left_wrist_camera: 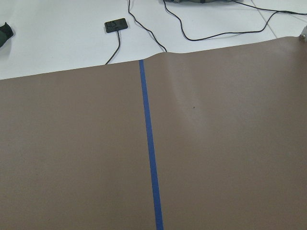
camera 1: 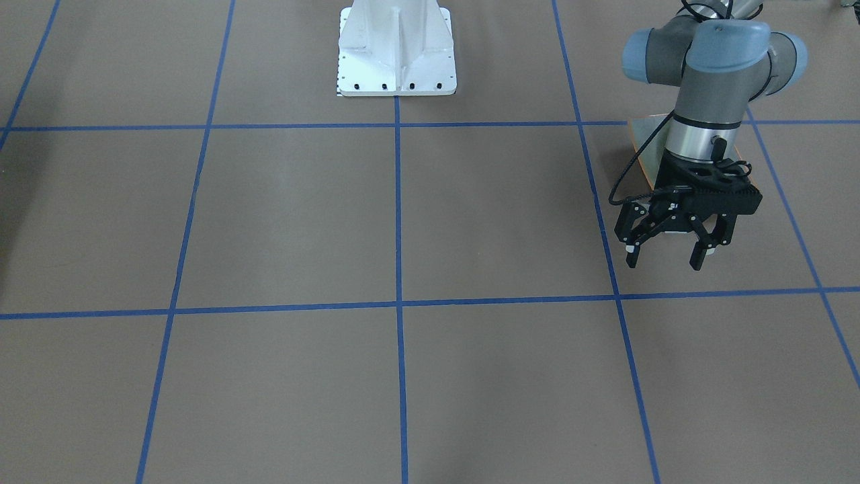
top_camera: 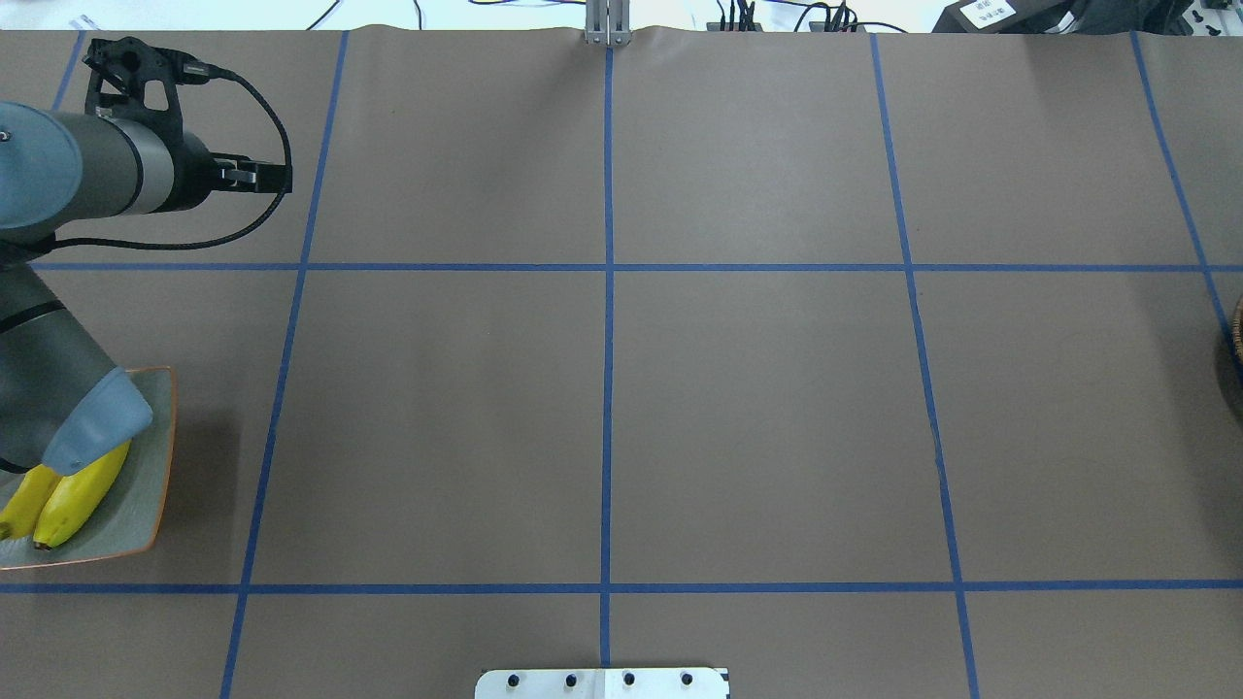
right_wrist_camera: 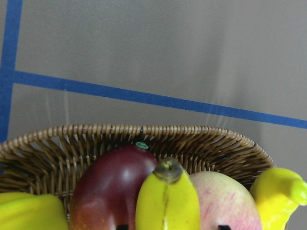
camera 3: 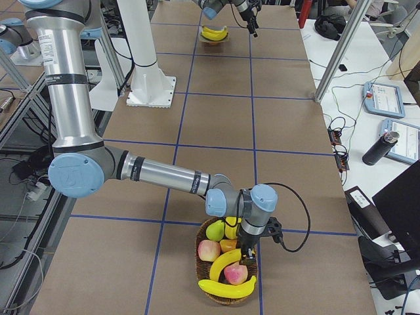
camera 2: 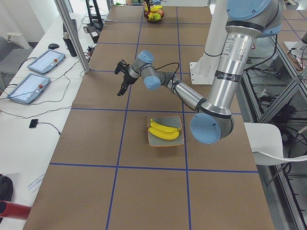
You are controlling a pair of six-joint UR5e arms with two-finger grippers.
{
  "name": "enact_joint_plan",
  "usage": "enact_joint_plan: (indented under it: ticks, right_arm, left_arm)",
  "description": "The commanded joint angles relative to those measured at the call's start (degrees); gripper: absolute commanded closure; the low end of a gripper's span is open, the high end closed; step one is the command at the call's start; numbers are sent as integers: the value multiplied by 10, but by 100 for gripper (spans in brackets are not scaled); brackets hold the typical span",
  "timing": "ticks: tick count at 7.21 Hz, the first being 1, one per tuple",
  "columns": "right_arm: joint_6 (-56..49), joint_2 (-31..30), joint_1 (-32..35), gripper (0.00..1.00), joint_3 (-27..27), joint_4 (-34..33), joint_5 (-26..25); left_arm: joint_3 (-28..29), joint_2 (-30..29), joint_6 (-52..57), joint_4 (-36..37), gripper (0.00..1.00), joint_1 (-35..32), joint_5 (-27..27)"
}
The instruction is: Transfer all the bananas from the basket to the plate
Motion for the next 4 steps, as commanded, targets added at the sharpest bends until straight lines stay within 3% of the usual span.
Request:
enact_joint_plan:
  ticks: [1, 2, 3, 4]
  right_arm:
    - [-1, 0, 0, 32, -2, 1, 1]
    - [-1, 1, 0, 44, -4, 1, 3]
    - [0, 1, 0, 64, -4, 1, 4]
    - [1, 1, 0, 91, -3, 1, 7]
  left_arm:
    - [-1, 0, 0, 0, 1, 0, 0]
    - [-3, 0, 0, 0, 1, 0, 0]
    - [-4, 0, 0, 0, 1, 0, 0]
    - [-4, 0, 0, 1, 1, 0, 0]
